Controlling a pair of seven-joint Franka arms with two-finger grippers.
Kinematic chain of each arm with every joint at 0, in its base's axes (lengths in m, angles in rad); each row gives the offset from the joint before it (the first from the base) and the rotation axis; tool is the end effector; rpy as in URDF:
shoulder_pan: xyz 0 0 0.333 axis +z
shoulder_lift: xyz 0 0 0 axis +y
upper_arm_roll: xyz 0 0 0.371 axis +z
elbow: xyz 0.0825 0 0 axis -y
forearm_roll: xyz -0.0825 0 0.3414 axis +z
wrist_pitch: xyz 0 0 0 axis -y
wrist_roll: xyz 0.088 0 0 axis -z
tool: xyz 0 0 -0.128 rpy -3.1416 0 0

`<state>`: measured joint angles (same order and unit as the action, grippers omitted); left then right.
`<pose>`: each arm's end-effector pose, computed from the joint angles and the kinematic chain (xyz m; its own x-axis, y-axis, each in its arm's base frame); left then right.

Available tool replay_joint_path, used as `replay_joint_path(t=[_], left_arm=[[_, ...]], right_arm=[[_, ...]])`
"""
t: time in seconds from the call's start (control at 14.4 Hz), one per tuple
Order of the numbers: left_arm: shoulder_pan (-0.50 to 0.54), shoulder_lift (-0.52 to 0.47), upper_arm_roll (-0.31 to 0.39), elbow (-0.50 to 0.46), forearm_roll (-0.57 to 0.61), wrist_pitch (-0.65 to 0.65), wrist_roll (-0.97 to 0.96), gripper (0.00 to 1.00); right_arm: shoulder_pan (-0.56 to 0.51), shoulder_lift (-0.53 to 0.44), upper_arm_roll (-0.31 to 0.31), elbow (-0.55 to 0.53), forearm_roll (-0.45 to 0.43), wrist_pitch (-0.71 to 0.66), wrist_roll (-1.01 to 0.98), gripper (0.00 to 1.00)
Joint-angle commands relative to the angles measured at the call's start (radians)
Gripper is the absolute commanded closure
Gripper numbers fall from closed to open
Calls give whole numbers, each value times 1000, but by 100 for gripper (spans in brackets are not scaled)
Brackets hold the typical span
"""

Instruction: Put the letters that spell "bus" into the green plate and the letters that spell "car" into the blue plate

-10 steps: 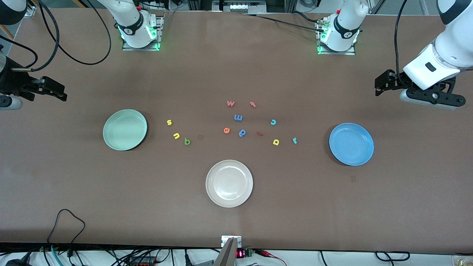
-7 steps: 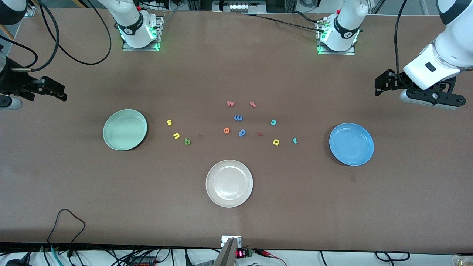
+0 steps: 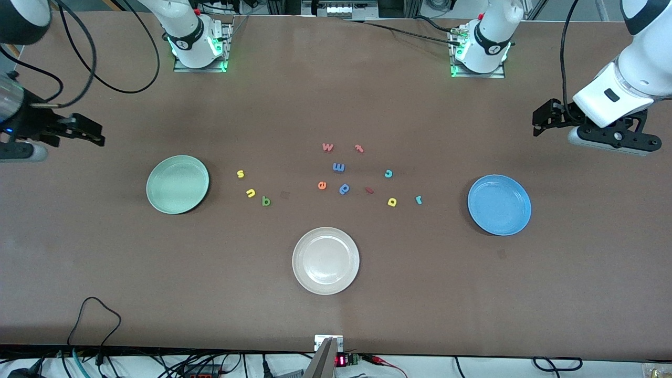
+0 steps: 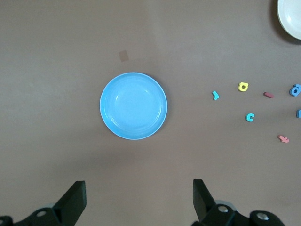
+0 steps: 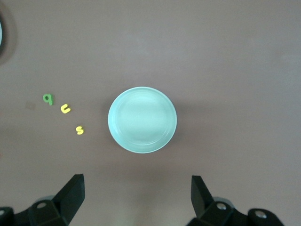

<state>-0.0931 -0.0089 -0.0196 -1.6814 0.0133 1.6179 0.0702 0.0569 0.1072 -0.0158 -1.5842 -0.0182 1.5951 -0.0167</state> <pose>0.5050 -0.0556 0.6195 0.9817 -0.1823 -0.0554 -0.1831 -0.9830 -0.0095 0.5455 0.0206 0.5980 0.9936 0.0579 -0.0965 0.0600 -0.9980 0.0182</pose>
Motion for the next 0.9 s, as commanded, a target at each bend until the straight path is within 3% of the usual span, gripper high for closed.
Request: replay_joint_path(t=[0.0,0.21,0.42,0.56,0.83], left_arm=[[-4,16,1,15,10,-71,17,0],[-16,78,-2,14,5,-137,22,0],[-94,173,0,15,4,-161,5,0],[-143,243,-2,11,2,-74,-41,0],[-267,404,-2,9,4,230,-196,0]], right_arm=[[56,70,-1,-5,14,-23,9,0],[84,138,-1,-49,69,31,15,0],[141,128,-3,-218,70,202,20,0],[170,123,-3,-307,69,300,27,0],[227,114,-1,-462,69,494,32,0]])
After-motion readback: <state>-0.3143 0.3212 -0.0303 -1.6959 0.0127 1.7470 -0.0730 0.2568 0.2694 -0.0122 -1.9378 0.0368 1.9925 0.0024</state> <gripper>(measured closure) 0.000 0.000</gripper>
